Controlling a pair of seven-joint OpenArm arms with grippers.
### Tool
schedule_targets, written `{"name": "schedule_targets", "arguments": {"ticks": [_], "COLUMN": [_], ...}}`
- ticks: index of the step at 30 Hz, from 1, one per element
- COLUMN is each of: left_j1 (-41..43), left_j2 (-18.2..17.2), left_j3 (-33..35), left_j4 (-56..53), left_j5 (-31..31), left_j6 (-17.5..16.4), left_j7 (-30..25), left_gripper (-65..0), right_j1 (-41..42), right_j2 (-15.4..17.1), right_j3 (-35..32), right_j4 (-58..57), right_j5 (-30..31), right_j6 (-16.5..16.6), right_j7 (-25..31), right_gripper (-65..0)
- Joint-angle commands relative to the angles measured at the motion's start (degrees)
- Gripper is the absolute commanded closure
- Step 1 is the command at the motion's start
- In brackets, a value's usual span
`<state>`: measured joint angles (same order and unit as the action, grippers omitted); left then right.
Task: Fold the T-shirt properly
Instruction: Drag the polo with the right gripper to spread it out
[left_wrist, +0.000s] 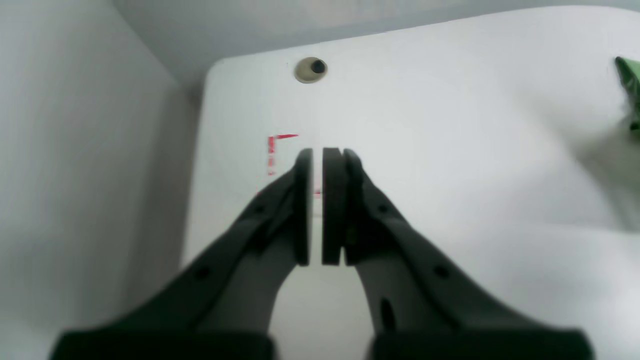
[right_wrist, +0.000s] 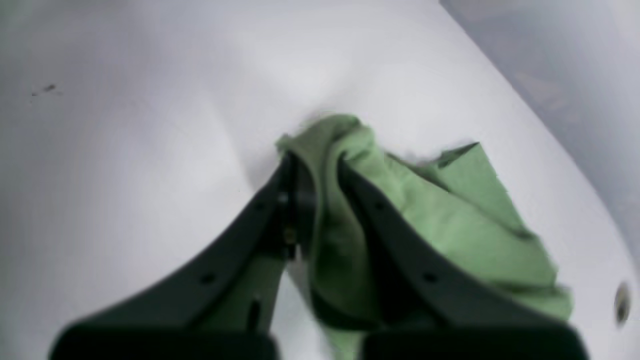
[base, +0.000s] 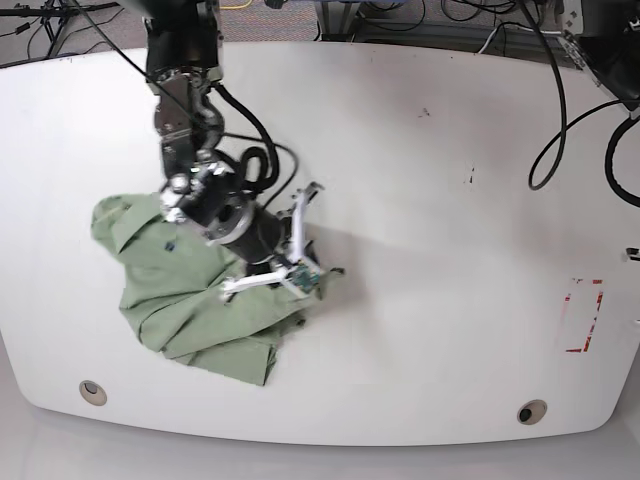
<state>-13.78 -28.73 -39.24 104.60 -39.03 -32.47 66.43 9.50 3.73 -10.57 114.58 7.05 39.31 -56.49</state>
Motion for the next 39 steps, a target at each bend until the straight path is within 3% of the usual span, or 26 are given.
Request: {"name": "schedule_targets", "arguments": {"ticks": [1,4,10,19,23,33,39], "left_j1": [-1.0,-0.9,-0.1,0.1,0.1,0.1,0.2], "left_j2": [-3.2,-4.5,-6.6,-6.7,-6.6,-3.6,-3.4], "left_j3": [-1.1,-2.6,-5.5,-6.2,-6.1,-4.8,0.8], "left_j4": [0.8,1.0,0.9,1.0,0.7,0.7,0.7], "left_j5": [-0.5,-0.6,-0.6,-0.6,-0.6,-0.6,-0.6], "left_j6": [0.2,0.2,0.2,0.2,0.2,0.2,0.2], "left_j7": [-1.8,-1.5,0.4,0.6,0.6,0.6,0.3], "left_gripper": [-1.1,-1.1,-1.1,-1.1,-1.1,-1.1,-1.1], "right_j1": [2.0,2.3,2.0,1.9,1.8,0.2,-1.8], "right_j2": [-4.3,-8.2,-12.6,-12.7,-12.3,-3.0,-1.6], "right_j3": [-8.8,-16.6,-26.6,-30.5,-27.4,-13.6,-2.2], "right_j4": [0.0,-1.3,-2.0,-2.0,-1.6,2.1,2.1], "right_j5": [-2.6,-7.2,-13.3,-16.9,-16.9,-16.5,-16.6], "right_j6": [0.7,0.7,0.7,0.7,0.7,0.7,0.7], "right_j7": [2.2,3.3,4.8,5.3,5.3,5.3,5.3], "right_gripper": [0.0,0.0,0.0,0.0,0.0,0.0,0.0]}}
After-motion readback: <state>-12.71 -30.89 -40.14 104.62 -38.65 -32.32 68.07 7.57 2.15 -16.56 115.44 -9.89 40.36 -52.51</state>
